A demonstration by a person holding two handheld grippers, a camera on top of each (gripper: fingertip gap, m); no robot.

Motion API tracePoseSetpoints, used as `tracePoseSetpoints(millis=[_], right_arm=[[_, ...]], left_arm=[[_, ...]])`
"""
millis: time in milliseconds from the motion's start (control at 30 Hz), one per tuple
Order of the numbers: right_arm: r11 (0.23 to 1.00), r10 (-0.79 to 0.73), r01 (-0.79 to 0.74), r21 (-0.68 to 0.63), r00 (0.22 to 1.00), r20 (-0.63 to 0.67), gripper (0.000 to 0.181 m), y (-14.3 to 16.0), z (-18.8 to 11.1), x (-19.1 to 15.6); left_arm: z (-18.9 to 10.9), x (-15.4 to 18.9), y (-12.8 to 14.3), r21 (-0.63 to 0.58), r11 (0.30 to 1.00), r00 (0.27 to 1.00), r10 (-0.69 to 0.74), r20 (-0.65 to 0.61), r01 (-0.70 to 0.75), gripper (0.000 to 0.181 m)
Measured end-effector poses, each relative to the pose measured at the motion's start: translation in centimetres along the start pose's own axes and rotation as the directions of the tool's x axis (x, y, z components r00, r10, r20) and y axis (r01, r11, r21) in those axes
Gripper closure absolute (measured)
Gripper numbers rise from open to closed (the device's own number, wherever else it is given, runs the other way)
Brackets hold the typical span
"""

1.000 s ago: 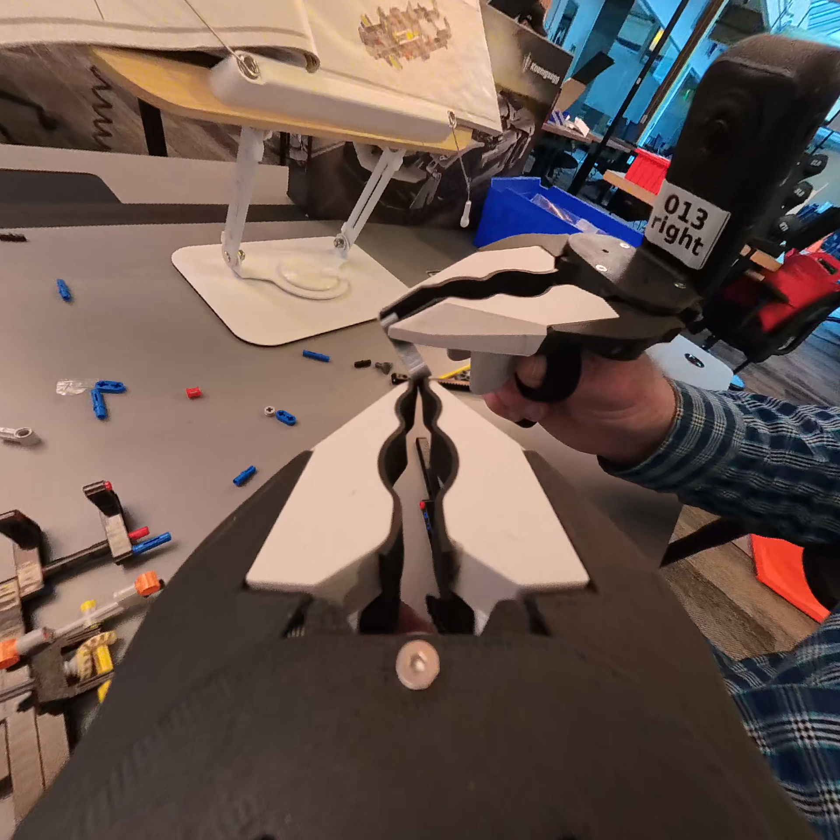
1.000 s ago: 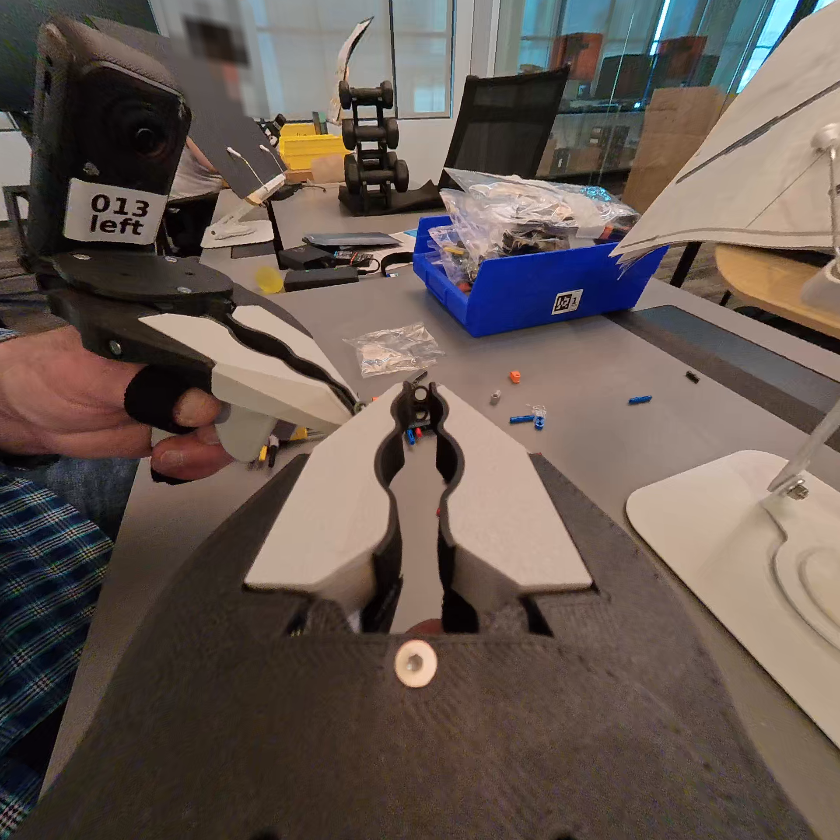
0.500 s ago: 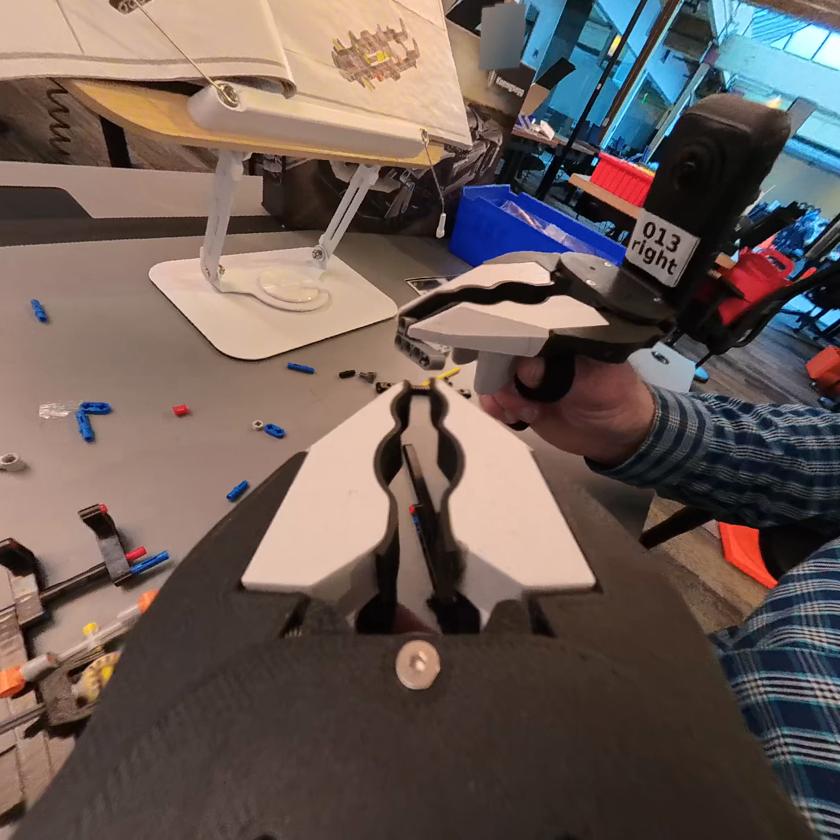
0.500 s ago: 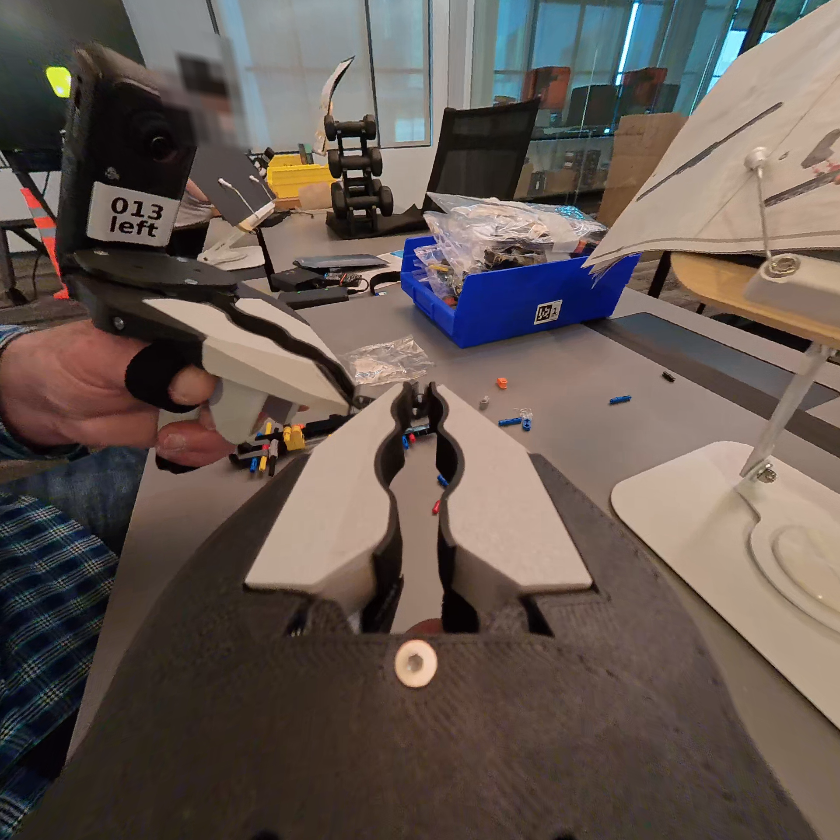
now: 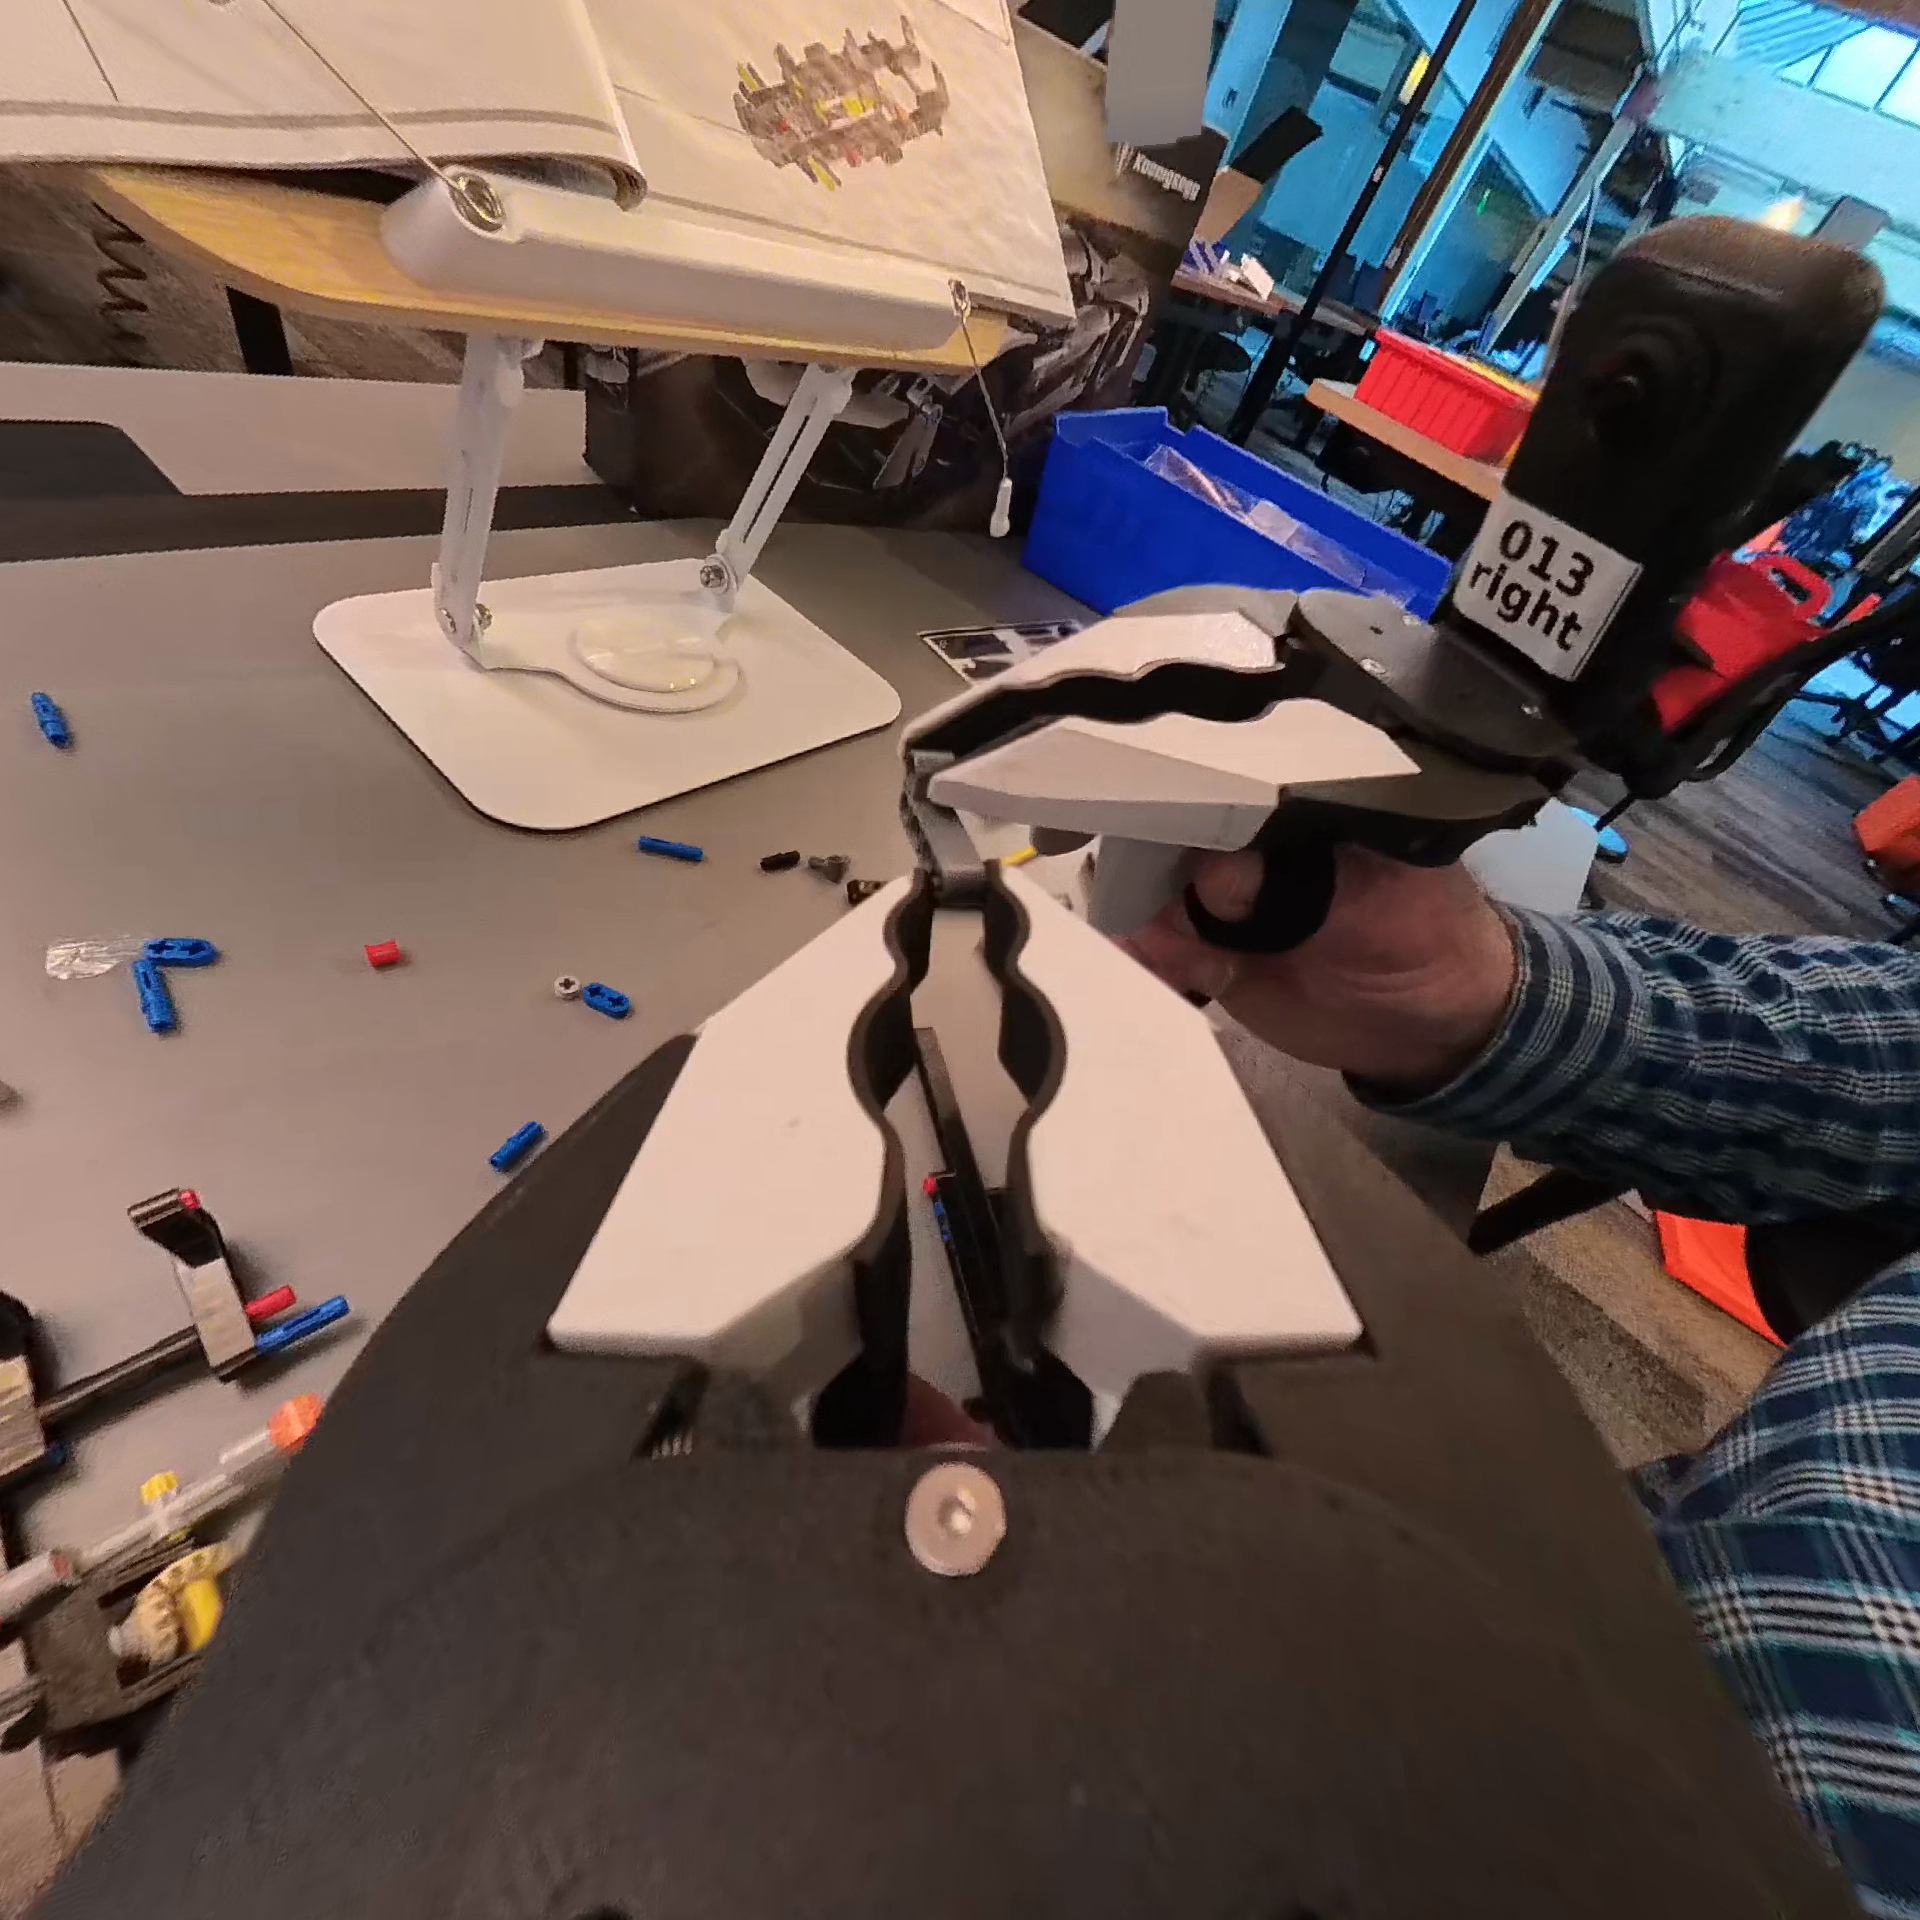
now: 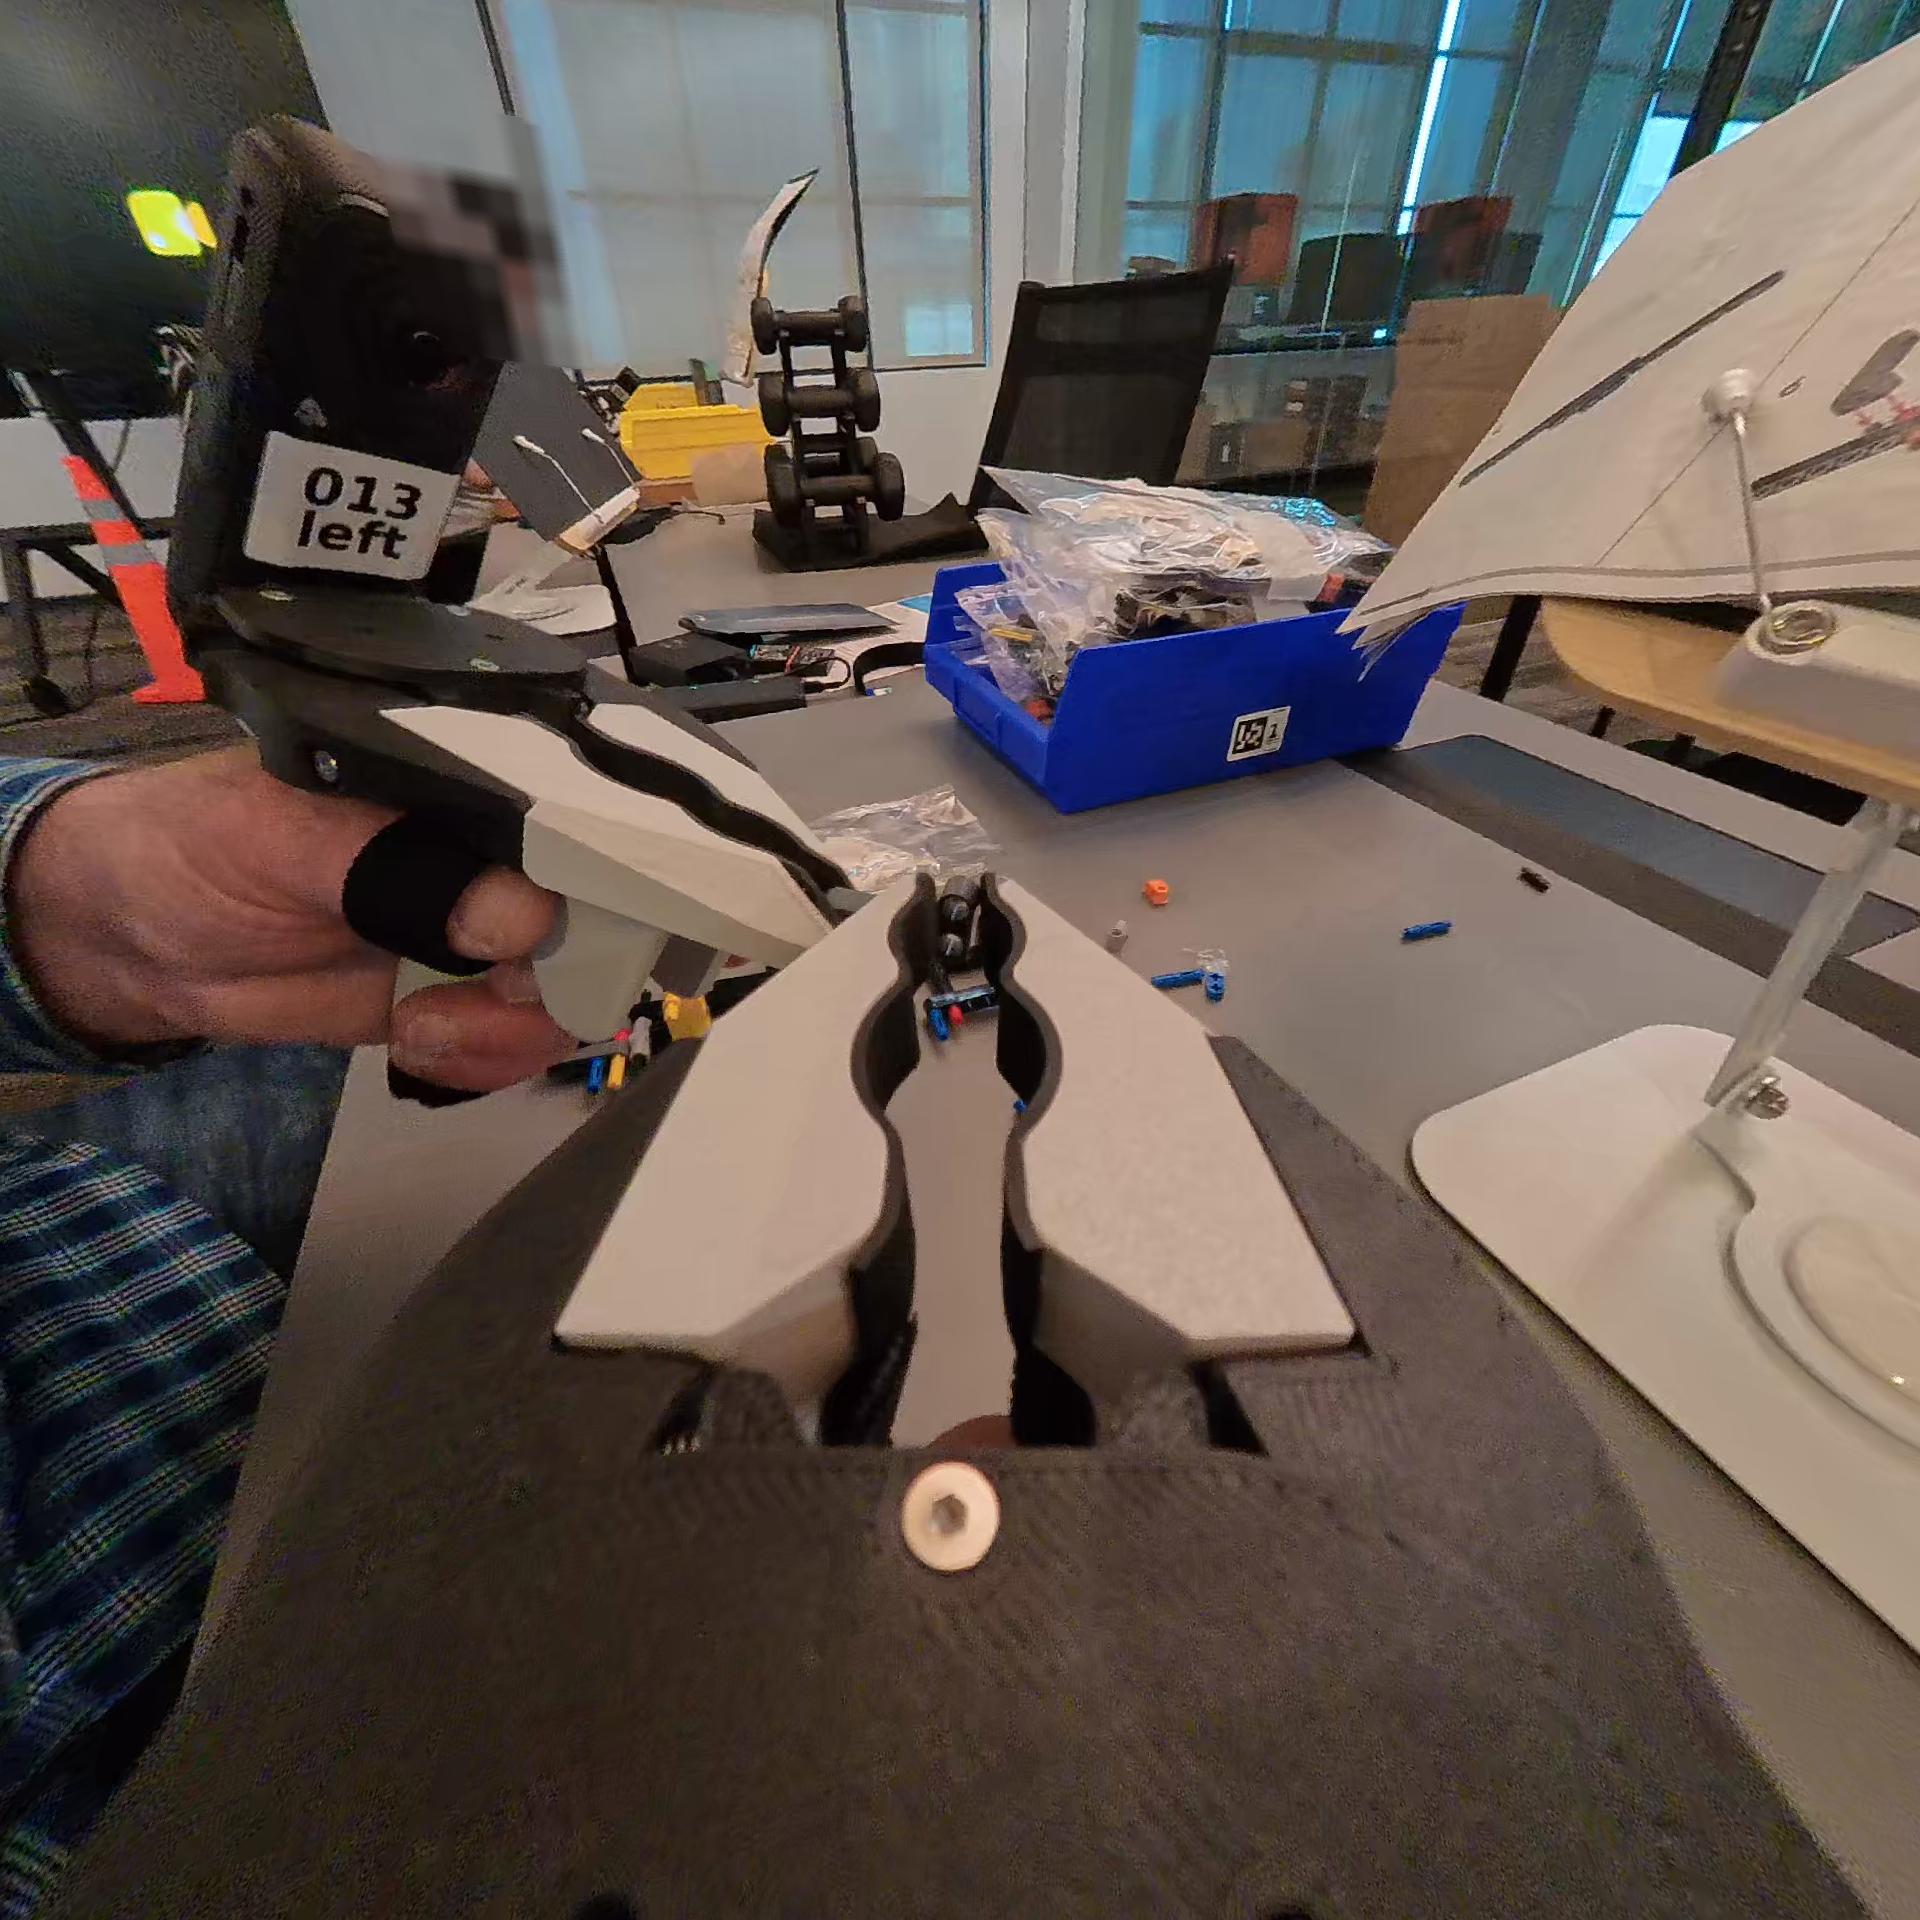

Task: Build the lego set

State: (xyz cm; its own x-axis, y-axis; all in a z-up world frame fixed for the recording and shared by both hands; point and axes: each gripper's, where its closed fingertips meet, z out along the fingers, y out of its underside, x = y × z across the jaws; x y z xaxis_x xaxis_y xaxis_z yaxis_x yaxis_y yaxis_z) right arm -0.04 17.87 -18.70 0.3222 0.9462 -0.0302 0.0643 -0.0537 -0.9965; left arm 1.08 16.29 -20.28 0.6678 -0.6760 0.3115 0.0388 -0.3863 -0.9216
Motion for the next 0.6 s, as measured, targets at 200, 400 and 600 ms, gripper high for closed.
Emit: tracePoseSetpoints(millis=[200, 400, 600], right_arm=[[0.992, -0.056, 0.067, -0.111, 0.994, 0.098, 0.162, 0.6, -0.5, -0.3], [0.866, -0.214, 0.351, -0.357, 0.904, 0.369, 0.16, 3.7, -1.3, -2.1], [0.792, -0.226, 0.462, -0.4, 0.83, 0.511, 0.175, 6.5, -1.0, -3.9]], left_arm=[[-0.7, -0.1, 0.9, -0.16, 0.973, 0.987, 0.163, -0.016, -0.163, 0.175], [-1.4, 0.0, 3.3, -0.442, 0.785, 0.898, 0.419, -0.134, -0.433, 0.176], [-1.9, -0.1, 5.3, -0.576, 0.629, 0.843, 0.482, -0.237, -0.522, 0.175]])
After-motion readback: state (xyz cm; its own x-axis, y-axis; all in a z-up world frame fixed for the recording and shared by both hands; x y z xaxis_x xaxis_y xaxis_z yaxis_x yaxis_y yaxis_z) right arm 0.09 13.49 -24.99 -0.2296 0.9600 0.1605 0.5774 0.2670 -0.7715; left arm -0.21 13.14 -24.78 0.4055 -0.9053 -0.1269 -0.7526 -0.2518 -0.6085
